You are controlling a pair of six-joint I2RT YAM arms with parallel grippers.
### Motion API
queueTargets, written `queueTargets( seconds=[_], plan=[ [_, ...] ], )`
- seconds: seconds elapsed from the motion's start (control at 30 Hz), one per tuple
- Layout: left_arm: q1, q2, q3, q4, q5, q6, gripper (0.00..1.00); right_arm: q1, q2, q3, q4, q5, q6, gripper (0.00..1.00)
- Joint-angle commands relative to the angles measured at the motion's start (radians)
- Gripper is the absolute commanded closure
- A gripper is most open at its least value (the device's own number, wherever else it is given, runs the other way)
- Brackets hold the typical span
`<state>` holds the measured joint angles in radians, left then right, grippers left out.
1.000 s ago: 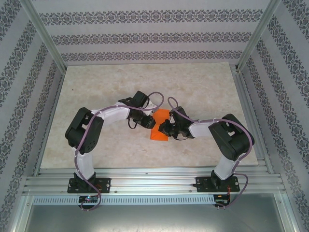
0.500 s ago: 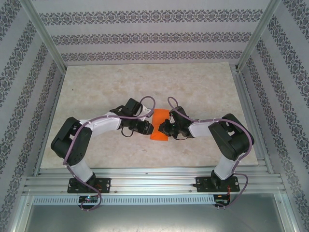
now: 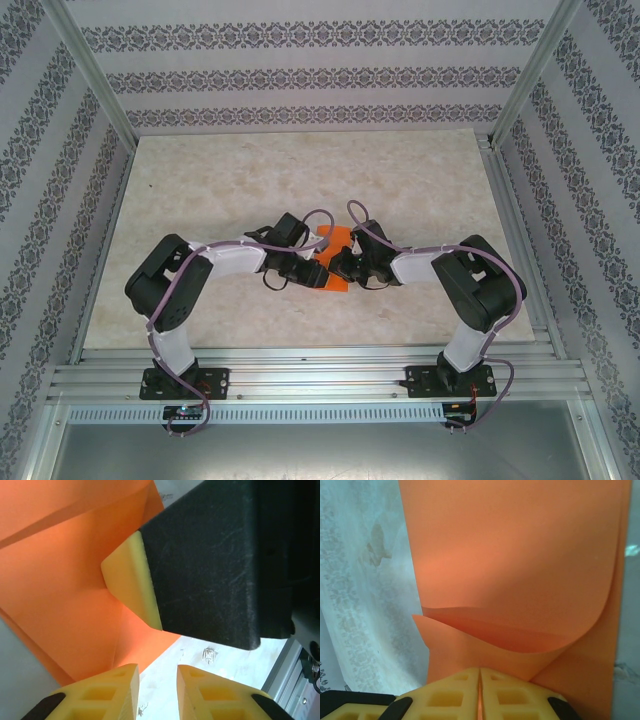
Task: Fold a paper plane with a square sheet of paper (fold left side to right side)
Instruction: Fold the triangle a second time at the center of the table.
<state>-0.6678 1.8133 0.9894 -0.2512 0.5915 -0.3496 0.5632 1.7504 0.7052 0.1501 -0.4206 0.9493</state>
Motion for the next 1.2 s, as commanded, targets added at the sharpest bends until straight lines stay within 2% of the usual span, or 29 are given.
queueTargets(
  seconds=[0.0,0.23,0.6,0.8,0.97,1.17],
  plan=[
    [-0.009,0.013,0.033,-0.008,-0.029,0.006,0.73,0.015,0.066,-0.026,-0.115,0.077,-0.009,0.90],
    [-0.009,0.033,0.052,-0.074,-0.105,0.048,0.73,0.015,0.062,-0.026,-0.123,0.082,-0.015,0.90],
    [-0.009,0.070,0.031,-0.087,-0.147,0.062,0.74,0.013,0.046,-0.026,-0.093,0.071,-0.021,0.89],
    [-0.010,0.084,0.003,-0.088,-0.159,0.062,0.75,-0.012,-0.045,0.010,-0.136,0.058,-0.095,0.89],
    [-0.014,0.084,-0.018,-0.085,-0.175,0.059,0.76,-0.023,-0.096,0.054,-0.231,0.059,-0.147,0.93],
    [-0.023,0.098,-0.006,-0.085,-0.185,0.059,0.77,0.004,-0.064,0.050,-0.155,0.019,-0.094,0.97]
  ],
)
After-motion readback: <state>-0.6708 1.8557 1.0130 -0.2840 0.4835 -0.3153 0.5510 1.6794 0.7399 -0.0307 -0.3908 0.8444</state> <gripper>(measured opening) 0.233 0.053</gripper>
